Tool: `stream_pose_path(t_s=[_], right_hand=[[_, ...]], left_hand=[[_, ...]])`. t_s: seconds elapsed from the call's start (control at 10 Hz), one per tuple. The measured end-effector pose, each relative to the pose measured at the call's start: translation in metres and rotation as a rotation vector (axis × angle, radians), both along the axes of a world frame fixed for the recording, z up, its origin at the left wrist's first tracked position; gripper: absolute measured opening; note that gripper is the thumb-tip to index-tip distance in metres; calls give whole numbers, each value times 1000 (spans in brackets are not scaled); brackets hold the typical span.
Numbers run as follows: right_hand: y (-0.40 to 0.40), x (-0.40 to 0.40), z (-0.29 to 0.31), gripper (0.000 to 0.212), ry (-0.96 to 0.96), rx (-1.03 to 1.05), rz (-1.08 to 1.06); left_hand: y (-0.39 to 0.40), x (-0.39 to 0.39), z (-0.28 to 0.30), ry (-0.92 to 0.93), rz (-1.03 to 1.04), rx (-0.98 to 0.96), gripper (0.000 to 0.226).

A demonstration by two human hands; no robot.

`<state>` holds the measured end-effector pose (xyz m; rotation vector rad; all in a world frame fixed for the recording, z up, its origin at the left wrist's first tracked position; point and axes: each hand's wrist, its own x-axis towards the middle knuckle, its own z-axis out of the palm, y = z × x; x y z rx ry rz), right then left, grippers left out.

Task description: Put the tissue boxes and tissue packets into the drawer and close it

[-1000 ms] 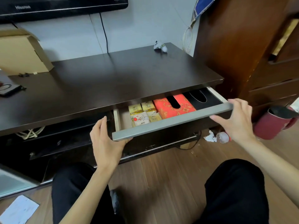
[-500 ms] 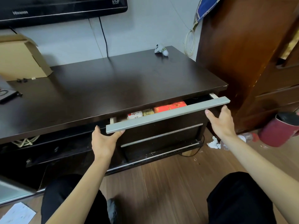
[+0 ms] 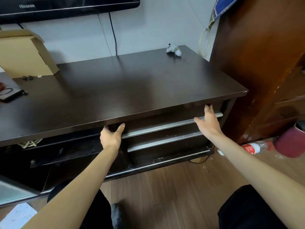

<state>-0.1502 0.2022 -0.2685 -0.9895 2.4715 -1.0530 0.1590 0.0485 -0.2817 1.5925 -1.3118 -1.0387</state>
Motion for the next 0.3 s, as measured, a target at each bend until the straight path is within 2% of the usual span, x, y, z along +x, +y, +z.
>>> stream_pose_path(t_s=[0.1,0.2,0.3], right_hand=[[6,-2,0,67,-24,-23,14],[23,6,15,44,-121,-48,115],[48,18,36,22,-160,-135,241]], left_hand=[[3,11,-8,-48,-53,-1,54],[15,24,-1,-80,-155,35,50],[30,47,4,-102,-245,10,26]])
